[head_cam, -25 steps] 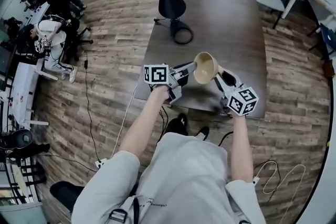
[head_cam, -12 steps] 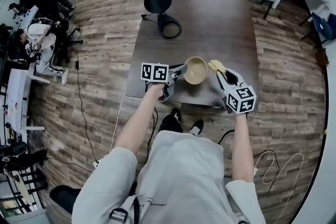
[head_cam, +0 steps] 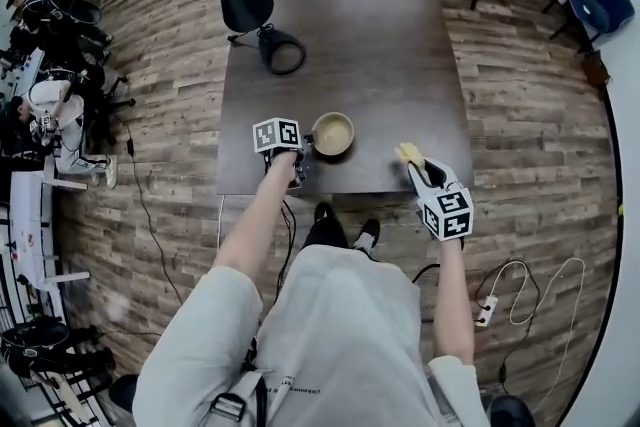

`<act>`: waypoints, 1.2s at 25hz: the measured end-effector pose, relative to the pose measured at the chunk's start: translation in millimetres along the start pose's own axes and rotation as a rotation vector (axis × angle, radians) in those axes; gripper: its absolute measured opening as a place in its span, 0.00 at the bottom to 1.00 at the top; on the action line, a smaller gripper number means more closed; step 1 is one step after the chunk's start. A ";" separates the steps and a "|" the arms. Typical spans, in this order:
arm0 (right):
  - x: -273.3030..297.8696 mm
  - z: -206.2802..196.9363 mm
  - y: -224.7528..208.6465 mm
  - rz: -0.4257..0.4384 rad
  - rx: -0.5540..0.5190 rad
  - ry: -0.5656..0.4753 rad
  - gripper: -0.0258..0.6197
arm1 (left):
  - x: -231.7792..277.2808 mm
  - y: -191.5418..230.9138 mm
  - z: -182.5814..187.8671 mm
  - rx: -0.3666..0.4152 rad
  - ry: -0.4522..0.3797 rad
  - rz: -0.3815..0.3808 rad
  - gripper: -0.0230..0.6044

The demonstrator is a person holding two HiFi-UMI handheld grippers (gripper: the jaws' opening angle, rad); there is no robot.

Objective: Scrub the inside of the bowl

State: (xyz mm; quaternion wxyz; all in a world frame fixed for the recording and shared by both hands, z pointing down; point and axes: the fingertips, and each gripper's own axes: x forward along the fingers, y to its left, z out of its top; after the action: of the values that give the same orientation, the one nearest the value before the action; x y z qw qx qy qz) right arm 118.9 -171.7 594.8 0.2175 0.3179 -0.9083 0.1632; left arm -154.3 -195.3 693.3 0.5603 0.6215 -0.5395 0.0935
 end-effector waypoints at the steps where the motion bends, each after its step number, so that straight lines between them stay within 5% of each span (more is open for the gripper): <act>1: -1.7 -6.6 0.2 -0.003 0.004 0.009 0.21 | 1.7 6.1 -3.1 0.004 0.009 0.031 0.06; 8: 10.8 -29.5 13.6 0.030 0.024 0.058 0.21 | 11.3 25.3 -11.2 -0.035 0.003 0.083 0.06; 13: 30.6 -28.8 25.9 0.041 0.007 0.099 0.21 | 5.6 13.8 -4.7 0.018 -0.024 0.069 0.12; 18: 62.4 -16.8 40.2 0.029 0.005 0.116 0.21 | -31.3 16.4 -5.8 0.012 -0.148 0.069 0.12; 24: 91.6 10.1 88.4 0.013 -0.041 0.111 0.21 | -99.6 -3.2 -24.0 0.222 -0.357 0.170 0.04; 26: 92.4 19.3 106.9 0.004 -0.027 0.101 0.21 | -117.9 -12.4 -32.2 0.293 -0.358 0.220 0.04; 30: 69.8 13.1 141.5 -0.039 0.005 0.095 0.21 | -149.5 -31.1 -66.2 0.324 -0.345 0.192 0.04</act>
State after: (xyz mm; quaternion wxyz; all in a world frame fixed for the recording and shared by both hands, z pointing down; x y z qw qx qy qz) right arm -25.8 -107.4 596.1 0.2627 0.3278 -0.8903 0.1759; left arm -157.8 -64.4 590.5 0.3416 0.6556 -0.6619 0.1239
